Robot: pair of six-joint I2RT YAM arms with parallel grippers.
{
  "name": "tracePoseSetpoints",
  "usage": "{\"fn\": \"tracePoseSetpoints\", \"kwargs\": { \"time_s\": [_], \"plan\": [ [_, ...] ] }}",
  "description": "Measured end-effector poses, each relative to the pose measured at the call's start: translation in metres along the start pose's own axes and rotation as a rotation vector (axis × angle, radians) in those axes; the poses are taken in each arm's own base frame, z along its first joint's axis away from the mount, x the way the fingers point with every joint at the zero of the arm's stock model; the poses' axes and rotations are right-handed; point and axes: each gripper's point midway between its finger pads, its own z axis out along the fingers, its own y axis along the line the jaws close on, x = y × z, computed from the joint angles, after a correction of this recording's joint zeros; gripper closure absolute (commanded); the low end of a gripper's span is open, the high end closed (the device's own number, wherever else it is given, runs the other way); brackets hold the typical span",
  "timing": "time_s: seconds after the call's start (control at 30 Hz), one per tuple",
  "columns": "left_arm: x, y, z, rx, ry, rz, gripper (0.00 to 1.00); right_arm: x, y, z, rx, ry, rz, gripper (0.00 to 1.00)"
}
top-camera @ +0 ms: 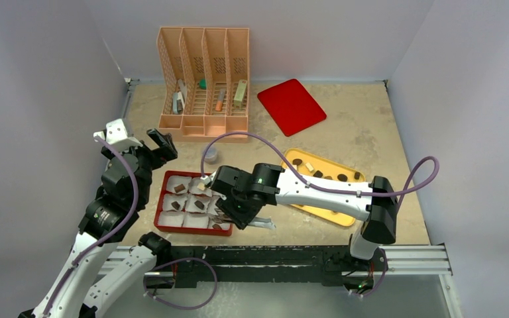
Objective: Pack the chocolate
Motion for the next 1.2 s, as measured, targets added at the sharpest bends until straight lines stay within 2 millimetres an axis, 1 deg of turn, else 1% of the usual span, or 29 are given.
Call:
{"fn": "tracePoseSetpoints", "kwargs": {
  "time_s": [0.23, 0.4, 0.53, 0.67, 0.8, 0.9, 1.07, 1.2],
  "plan": [
    [0.0, 0.0, 0.0, 0.0, 0.0, 0.0, 0.06, -0.001, 0.0, -0.001, 0.001, -0.003, 0.0, 0.6],
    [0.0, 0.0, 0.0, -0.001, -0.001, 0.0, 0.06, -0.009, -0.001, -0.007, 0.013, -0.039, 0.005, 0.61],
    [0.0, 0.0, 0.0, -0.001, -0.001, 0.0, 0.06, -0.013, -0.005, -0.021, 0.024, -0.087, 0.023, 0.62],
    [0.001, 0.0, 0.001, -0.002, 0.002, 0.003, 0.06, -0.018, -0.013, -0.044, 0.059, -0.159, 0.065, 0.62],
    [0.006, -0.001, 0.004, -0.006, 0.011, 0.01, 0.06, -0.02, -0.026, -0.062, 0.119, -0.209, 0.105, 0.62],
    [0.011, 0.0, 0.007, -0.011, 0.023, 0.02, 0.06, -0.017, -0.038, -0.068, 0.177, -0.216, 0.139, 0.61],
    [0.018, 0.001, 0.01, -0.016, 0.035, 0.037, 0.06, -0.004, -0.065, -0.073, 0.269, -0.199, 0.217, 0.61],
    [0.024, 0.001, 0.012, -0.02, 0.044, 0.045, 0.06, 0.013, -0.095, -0.079, 0.333, -0.185, 0.306, 0.61]
  ]
}}
